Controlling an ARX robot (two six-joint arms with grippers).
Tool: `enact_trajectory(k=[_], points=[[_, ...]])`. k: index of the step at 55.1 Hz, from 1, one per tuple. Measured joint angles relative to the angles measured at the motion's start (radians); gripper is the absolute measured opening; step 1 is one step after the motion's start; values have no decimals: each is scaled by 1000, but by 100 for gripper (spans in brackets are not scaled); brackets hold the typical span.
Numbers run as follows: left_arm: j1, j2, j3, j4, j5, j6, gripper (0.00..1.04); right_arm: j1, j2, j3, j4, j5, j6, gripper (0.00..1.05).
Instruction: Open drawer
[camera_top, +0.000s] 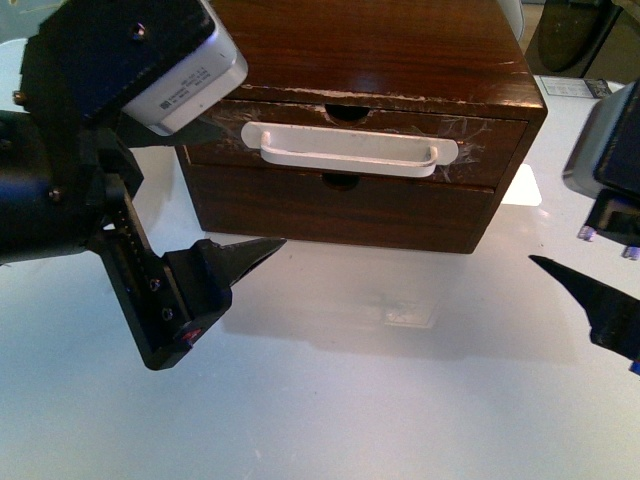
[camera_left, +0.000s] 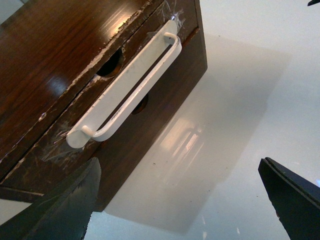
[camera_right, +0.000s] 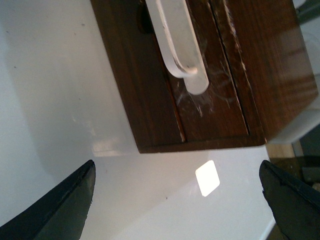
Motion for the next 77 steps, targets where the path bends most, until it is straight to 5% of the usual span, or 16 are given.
enact_trajectory(k=[77], points=[[-74, 380, 456, -258, 76, 285, 96, 130, 311, 287, -108, -74, -109, 96]])
